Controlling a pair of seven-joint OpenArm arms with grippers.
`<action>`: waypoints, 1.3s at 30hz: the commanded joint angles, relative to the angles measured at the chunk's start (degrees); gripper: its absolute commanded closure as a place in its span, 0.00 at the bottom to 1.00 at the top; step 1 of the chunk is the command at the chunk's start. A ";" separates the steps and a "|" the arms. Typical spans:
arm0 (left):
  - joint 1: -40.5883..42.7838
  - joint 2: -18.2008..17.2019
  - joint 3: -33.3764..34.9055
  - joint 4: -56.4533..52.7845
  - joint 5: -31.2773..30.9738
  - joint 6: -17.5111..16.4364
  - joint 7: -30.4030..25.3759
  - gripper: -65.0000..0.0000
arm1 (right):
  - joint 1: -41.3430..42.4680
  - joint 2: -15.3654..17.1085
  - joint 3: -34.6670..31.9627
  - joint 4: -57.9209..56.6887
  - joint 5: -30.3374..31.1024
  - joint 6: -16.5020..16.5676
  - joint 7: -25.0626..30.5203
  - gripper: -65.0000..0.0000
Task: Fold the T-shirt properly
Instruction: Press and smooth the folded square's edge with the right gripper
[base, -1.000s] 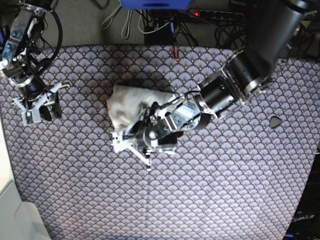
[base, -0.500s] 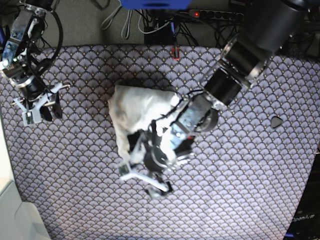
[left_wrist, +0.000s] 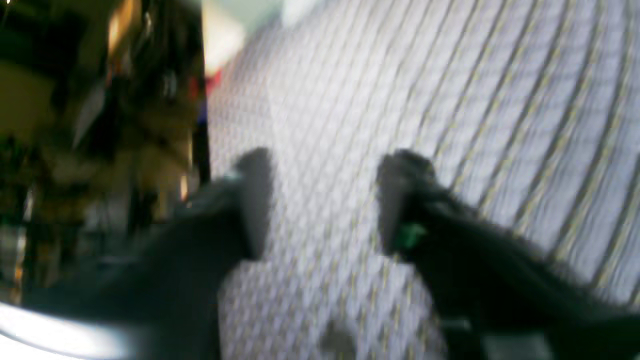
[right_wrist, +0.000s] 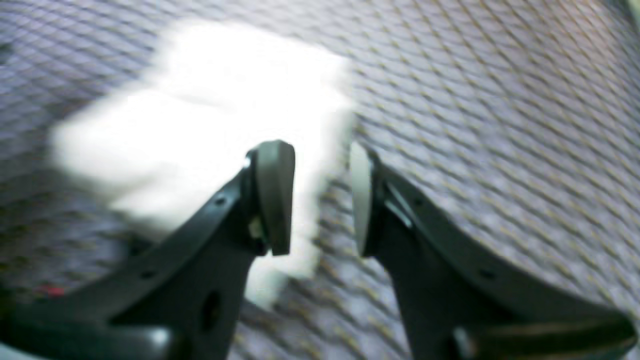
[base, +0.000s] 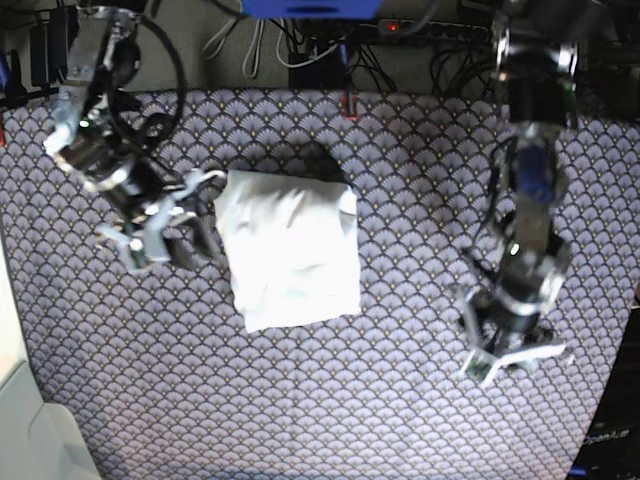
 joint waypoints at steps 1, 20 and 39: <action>1.13 -0.37 -2.07 3.40 -0.18 0.26 -1.89 0.77 | 0.56 -0.17 -1.09 1.13 0.91 0.06 1.46 0.71; 30.84 -0.37 -23.25 16.59 -0.71 0.18 -1.89 1.00 | 1.52 -2.90 -17.27 -25.78 0.91 0.06 15.00 0.71; 32.51 -0.37 -23.34 16.50 -0.71 0.18 -1.89 1.00 | 1.35 -1.58 -17.00 -18.65 0.82 0.06 18.51 0.71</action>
